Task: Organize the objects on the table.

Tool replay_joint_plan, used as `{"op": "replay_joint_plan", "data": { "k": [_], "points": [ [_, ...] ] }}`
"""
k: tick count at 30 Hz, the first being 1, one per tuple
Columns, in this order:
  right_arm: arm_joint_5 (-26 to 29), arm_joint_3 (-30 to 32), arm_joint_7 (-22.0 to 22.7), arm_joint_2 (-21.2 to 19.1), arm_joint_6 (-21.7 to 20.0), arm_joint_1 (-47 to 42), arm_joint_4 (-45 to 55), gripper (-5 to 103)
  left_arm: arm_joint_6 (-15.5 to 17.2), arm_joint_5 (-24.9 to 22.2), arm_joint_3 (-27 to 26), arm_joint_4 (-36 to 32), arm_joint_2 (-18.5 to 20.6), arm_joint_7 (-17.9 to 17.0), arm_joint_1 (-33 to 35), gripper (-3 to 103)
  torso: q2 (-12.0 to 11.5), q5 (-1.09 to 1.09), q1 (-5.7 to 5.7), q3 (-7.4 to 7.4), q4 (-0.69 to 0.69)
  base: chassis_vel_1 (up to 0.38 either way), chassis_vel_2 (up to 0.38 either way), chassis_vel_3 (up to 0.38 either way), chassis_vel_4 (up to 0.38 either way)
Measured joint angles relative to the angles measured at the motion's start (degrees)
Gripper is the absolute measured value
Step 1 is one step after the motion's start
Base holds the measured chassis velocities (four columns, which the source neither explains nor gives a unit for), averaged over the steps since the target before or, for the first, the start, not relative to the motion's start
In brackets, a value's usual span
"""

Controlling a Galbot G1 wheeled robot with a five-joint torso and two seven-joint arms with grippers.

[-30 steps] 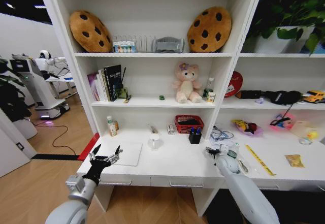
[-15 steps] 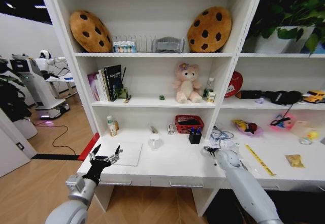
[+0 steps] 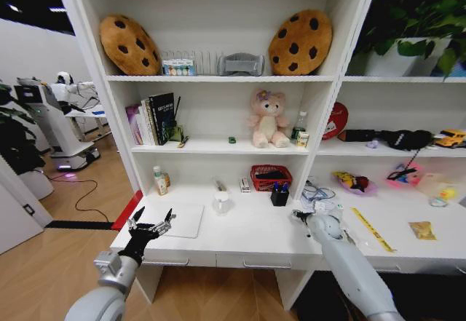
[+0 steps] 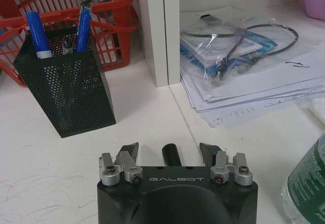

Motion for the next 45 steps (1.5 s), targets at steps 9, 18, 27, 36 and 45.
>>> {"op": "replay_joint_plan", "data": {
  "k": [9,18,27,36,45],
  "points": [
    [0.0,0.2,-0.2,0.3,0.1,0.6,-1.4,62,0.0,0.0,0.0,0.0,0.0,0.0,0.0,100,0.0,-0.02,0.0,-0.01,0.0,0.0,0.0,0.0,0.0],
    [-0.3,0.0,-0.1,0.6,0.1,0.6,-1.4,30,0.0,0.0,0.0,0.0,0.0,0.0,0.0,100,0.0,0.01,-0.01,0.0,0.01,0.0,0.0,0.0,0.0],
    [-0.4,-0.2,-0.1,0.6,0.3,0.7,-1.1,7,0.0,0.0,0.0,0.0,0.0,0.0,0.0,100,0.0,-0.01,0.0,0.0,0.01,0.0,0.0,0.0,0.0],
    [-2.9,-0.9,-1.1,0.3,3.8,0.6,1.1,0,0.0,0.0,0.0,0.0,0.0,0.0,0.0,100,0.0,0.01,0.0,0.01,0.0,0.0,0.0,0.0,0.0],
    [-0.9,-2.0,4.8,-0.2,3.0,-2.0,6.3,18,0.0,0.0,0.0,0.0,0.0,0.0,0.0,100,0.0,0.01,0.0,0.0,0.0,0.0,0.0,0.0,0.0]
  ]
}}
